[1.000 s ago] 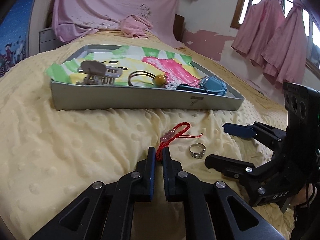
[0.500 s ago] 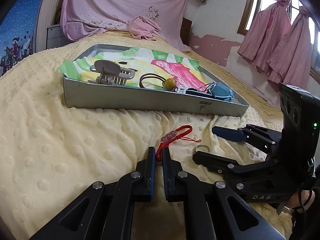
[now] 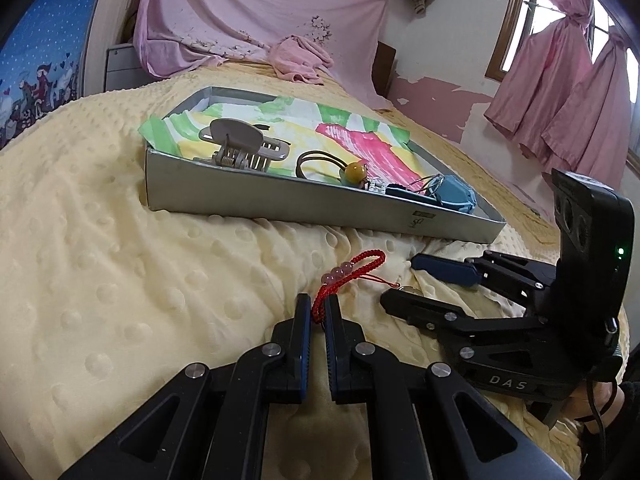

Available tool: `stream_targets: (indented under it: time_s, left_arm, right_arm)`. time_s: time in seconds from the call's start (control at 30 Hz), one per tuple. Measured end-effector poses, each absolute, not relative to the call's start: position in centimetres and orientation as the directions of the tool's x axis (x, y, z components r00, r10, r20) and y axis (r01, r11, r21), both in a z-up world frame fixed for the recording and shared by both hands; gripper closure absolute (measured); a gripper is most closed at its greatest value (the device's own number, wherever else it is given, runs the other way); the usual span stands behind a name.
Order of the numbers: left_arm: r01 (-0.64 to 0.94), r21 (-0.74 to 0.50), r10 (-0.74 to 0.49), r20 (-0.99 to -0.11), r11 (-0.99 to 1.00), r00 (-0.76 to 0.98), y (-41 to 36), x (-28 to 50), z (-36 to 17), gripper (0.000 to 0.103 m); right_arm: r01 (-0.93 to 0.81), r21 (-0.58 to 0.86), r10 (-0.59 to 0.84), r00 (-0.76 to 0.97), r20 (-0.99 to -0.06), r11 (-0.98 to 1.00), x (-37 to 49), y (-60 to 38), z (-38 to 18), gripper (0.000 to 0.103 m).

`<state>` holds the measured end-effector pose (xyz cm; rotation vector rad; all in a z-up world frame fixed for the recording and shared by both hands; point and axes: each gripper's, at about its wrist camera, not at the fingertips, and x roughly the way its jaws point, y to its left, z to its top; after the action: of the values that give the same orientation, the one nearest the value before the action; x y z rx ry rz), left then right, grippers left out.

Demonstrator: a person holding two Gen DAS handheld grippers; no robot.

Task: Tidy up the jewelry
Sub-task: 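Grasp the red beaded string with the left gripper while the right grasps a small silver ring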

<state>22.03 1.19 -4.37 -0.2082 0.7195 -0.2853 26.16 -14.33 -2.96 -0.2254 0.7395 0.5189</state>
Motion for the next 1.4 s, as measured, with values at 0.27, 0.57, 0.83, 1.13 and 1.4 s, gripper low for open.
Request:
stream_targets:
  time_s: [0.27, 0.57, 0.83, 1.13, 1.4]
  left_arm:
    - [0.191, -0.290, -0.336, -0.618, 0.938, 0.711, 1.3, 22.1, -4.5, 0.096]
    - [0.191, -0.291, -0.337, -0.617, 0.937, 0.711, 1.2, 22.1, -4.5, 0.096]
    - [0.191, -0.291, -0.337, -0.617, 0.937, 0.711, 1.2, 22.1, -4.5, 0.096]
    - [0.190, -0.297, -0.338, -0.606, 0.936, 0.720, 1.2, 21.3, -4.3, 0.096]
    - [0.179, -0.309, -0.334, -0.582, 0.934, 0.742, 1.7, 19.4, -3.6, 0.096]
  right_arm:
    - [-0.597, -0.005, 0.414, 0.562, -0.716, 0.802, 25.3, -14.0, -3.0, 0.073]
    - [-0.606, -0.037, 0.378, 0.541, -0.751, 0.795, 25.0, -13.3, -2.9, 0.079]
    - [-0.600, -0.016, 0.398, 0.550, -0.734, 0.800, 24.9, -13.7, -2.9, 0.085]
    - [-0.638, -0.035, 0.424, 0.550, -0.719, 0.769, 24.0, -13.2, -2.7, 0.085]
    - [-0.657, -0.061, 0.433, 0.561, -0.705, 0.751, 22.4, -12.9, -2.0, 0.085]
